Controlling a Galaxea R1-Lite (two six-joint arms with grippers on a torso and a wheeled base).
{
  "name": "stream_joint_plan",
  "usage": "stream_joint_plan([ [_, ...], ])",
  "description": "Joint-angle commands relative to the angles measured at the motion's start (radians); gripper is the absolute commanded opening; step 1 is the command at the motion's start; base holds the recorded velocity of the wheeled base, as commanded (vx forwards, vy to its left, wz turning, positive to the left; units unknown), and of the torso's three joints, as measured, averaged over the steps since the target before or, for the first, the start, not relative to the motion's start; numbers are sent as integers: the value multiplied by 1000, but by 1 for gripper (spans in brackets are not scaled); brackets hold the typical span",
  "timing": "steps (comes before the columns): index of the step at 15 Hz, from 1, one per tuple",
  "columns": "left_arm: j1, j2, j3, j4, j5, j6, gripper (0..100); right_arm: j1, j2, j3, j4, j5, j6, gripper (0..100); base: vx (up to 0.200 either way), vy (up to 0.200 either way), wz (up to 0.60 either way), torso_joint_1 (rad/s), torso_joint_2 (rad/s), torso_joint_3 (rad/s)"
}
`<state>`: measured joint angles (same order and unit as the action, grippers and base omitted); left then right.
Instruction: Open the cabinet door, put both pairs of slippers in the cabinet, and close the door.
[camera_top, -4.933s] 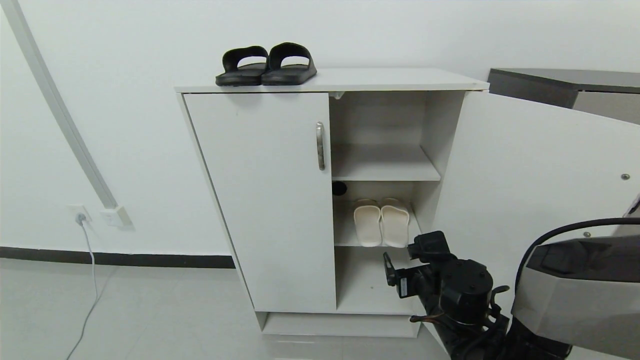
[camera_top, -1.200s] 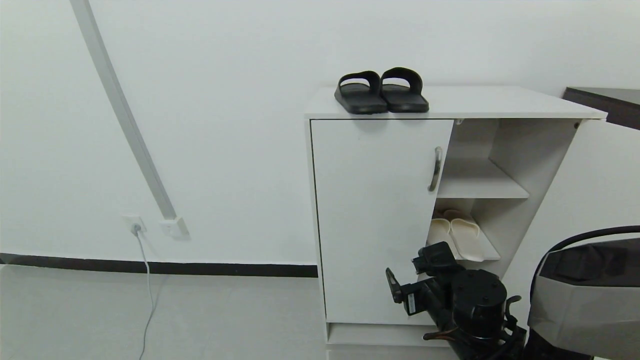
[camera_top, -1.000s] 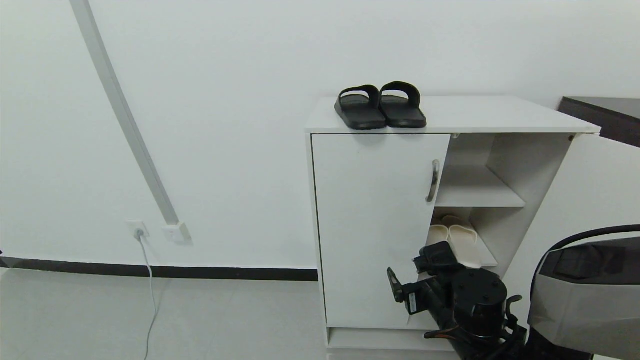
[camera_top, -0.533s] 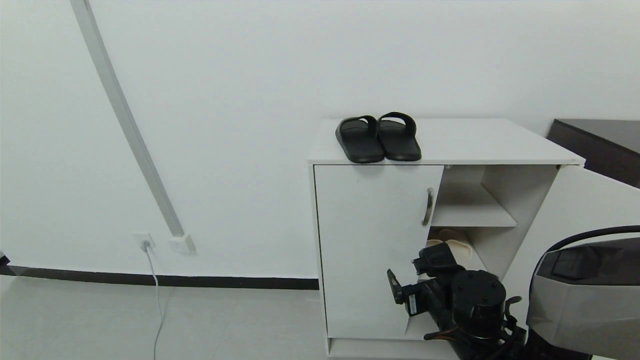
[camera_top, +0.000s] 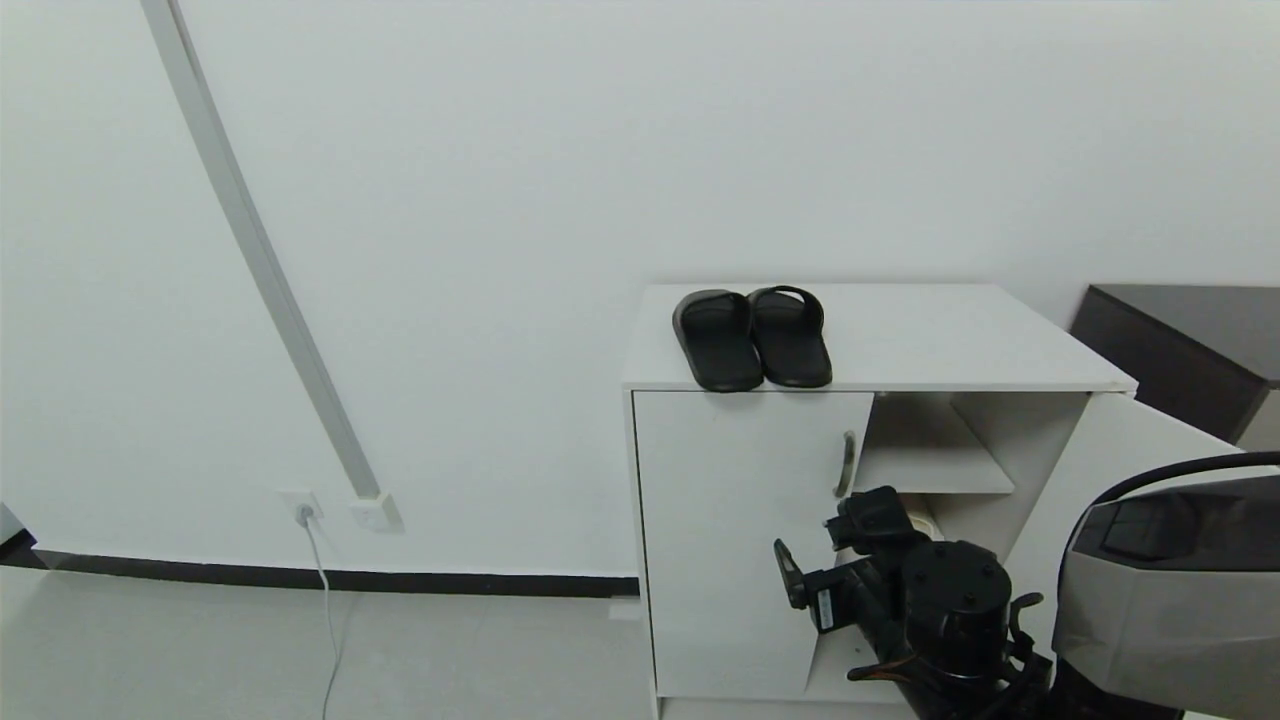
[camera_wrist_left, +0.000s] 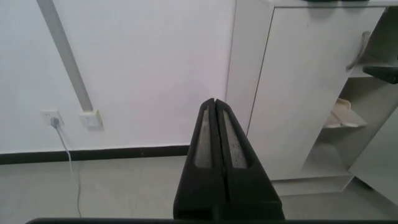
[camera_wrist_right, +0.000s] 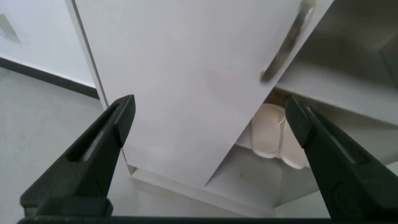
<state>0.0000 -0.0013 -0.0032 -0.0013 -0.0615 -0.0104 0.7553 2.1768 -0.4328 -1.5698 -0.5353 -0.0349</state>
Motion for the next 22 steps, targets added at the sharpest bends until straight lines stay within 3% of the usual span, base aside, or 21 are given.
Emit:
stream_joint_plan([
  [1,0,1,0,0,0,0,0,1,1,0,-1,0,0,100,0,0,0,232,-540,-325],
  [13,0,1,0,0,0,0,0,-4,1,-6,-1,8,3,100,0,0,0,229,-517,-292],
  [18,0,1,0,0,-1,9,0,-19,-28,-95,-1,5,-23,100,0,0,0,13,-28,-15],
  [20,0,1,0,0,-1,7,0,-68,-38,-188,108,5,-25,100,0,0,0,0,0,0],
  [22,0,1,0,0,-1,10,0,-83,-107,-316,306,5,-16,100,0,0,0,0,0,0],
])
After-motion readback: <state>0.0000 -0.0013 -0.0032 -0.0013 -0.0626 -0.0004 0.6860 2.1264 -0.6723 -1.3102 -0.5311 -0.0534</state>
